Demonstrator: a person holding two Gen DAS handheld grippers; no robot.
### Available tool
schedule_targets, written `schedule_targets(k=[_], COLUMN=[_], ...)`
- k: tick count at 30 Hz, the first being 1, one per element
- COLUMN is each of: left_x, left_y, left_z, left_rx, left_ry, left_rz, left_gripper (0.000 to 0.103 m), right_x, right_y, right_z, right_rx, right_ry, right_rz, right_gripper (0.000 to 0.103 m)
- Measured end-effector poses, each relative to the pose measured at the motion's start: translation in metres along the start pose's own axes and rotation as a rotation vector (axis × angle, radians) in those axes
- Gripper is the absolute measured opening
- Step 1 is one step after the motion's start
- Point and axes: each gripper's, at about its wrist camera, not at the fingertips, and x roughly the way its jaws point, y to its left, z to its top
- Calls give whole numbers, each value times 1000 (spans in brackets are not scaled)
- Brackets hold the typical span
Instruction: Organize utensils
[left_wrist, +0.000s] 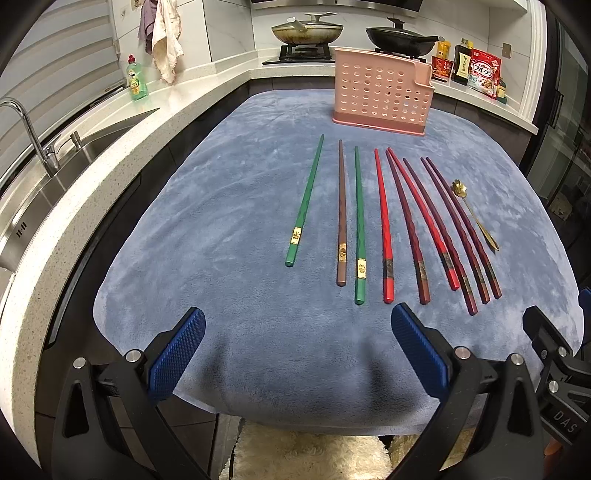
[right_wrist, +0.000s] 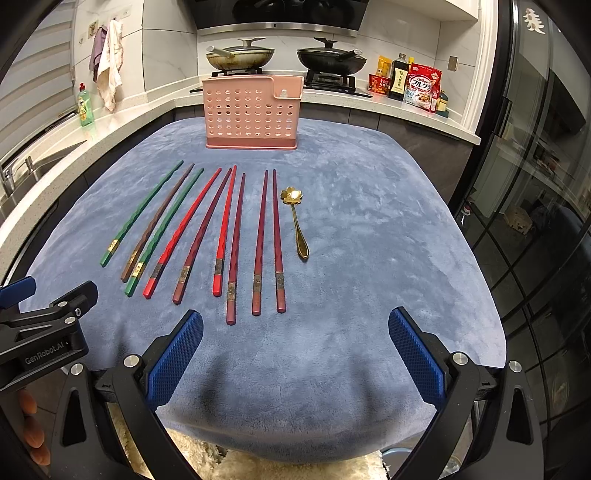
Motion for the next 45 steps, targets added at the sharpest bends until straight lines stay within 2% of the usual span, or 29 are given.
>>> schedule_targets(k=[19,28,41,45], left_x=[2,8,57,73], left_y=[0,2,40,39], left_z=[-1,0,28,33], left_rx=[-1,-20,-99,-88], left_ry=[6,24,68,77], left_rz=[-3,-30,-11,-23], left_gripper=[96,96,95,87], right_x=[0,7,34,44], right_y=[0,0,-11,-13], right_z=[0,1,8,15], right_rx=[5,16,43,46], right_ry=[0,14,49,54], right_rz=[1,11,15,14], right_gripper=[96,96,96,96])
